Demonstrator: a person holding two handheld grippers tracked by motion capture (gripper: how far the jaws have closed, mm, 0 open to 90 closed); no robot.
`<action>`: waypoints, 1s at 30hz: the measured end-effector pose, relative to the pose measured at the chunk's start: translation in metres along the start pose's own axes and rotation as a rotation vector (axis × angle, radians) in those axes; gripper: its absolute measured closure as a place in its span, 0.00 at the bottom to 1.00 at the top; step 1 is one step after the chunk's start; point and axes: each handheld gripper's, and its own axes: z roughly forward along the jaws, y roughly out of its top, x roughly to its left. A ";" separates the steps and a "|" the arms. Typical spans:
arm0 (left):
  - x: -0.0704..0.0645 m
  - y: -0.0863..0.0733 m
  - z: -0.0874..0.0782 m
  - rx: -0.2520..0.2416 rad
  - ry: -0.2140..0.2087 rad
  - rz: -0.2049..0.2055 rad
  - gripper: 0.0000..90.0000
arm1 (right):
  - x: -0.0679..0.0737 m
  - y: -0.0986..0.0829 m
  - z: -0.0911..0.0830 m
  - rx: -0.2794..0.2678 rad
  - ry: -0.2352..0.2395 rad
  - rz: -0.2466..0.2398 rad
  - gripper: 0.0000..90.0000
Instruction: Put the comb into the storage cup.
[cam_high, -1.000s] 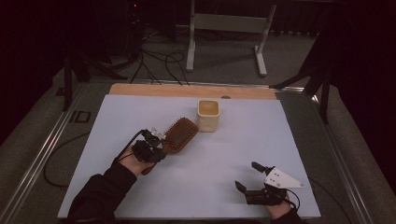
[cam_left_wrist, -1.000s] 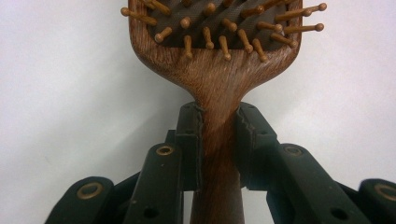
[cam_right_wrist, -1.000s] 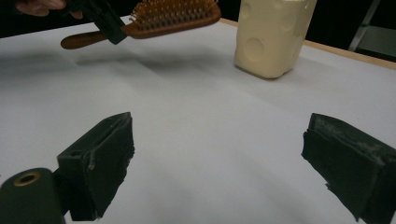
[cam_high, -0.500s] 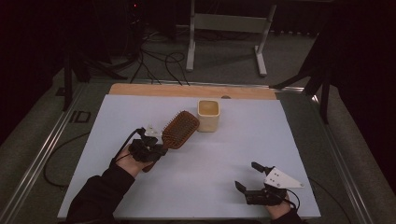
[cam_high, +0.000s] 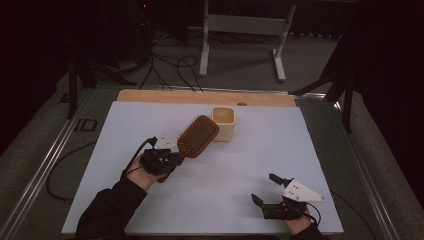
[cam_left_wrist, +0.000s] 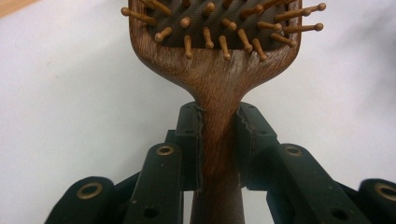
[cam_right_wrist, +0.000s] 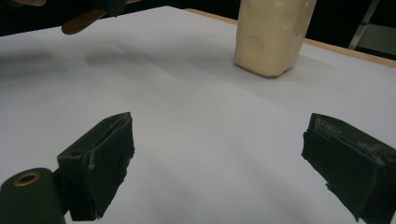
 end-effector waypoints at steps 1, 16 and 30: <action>-0.001 0.000 0.000 -0.004 0.003 0.006 0.82 | 0.000 0.000 0.000 0.000 0.000 -0.001 0.09; -0.008 -0.011 -0.001 -0.127 -0.004 0.023 0.82 | 0.000 0.001 0.001 -0.003 -0.004 0.003 0.09; -0.011 -0.029 0.002 -0.217 -0.027 0.015 0.82 | 0.011 0.016 0.003 0.008 -0.014 0.018 0.09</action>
